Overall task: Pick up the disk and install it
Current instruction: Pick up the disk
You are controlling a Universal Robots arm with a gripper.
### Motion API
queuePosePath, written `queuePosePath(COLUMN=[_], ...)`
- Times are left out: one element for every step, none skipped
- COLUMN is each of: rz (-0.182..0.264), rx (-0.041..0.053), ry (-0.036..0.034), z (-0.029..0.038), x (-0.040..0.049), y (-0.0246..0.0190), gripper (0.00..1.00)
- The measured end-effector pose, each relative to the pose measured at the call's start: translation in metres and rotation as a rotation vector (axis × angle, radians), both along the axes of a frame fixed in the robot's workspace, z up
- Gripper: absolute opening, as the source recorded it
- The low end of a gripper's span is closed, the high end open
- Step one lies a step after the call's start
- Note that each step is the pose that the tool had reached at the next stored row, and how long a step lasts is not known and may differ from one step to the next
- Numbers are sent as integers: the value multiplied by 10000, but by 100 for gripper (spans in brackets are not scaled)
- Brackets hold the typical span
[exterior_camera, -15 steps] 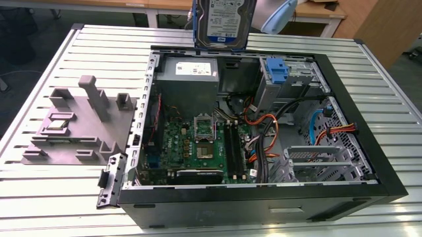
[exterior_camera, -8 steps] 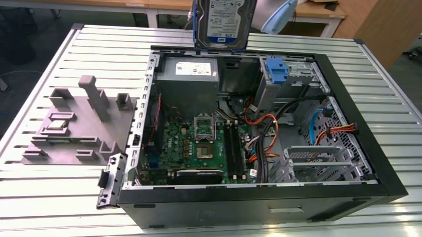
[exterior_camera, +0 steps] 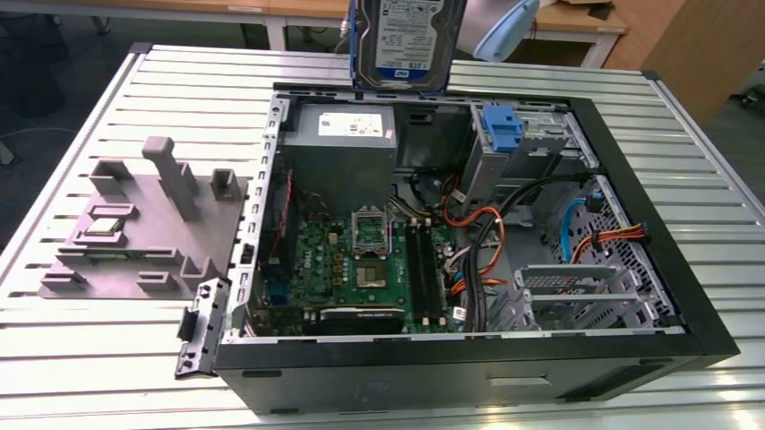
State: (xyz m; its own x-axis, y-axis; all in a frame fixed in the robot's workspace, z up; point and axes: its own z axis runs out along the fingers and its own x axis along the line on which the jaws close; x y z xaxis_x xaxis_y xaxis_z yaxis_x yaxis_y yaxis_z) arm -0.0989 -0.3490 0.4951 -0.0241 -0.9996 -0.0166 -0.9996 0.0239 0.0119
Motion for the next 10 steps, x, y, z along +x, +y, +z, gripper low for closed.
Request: queuePosePath(rz=[1, 0, 0, 1, 1, 0, 1, 0, 0, 0], rx=[0, 0, 1, 0, 0, 0, 0, 1, 1, 1], ry=[0, 0, -1, 0, 0, 0, 0, 0, -1, -1], z=[0, 0, 0, 0, 0, 0, 0, 0, -1, -1], x=[0, 0, 0, 0, 0, 0, 0, 0, 0, 0], y=[-3, -6, -9, -12, -16, -19, -23, -26, -29, -32], gripper=[37, 37, 37, 37, 37, 37, 37, 37, 37, 37])
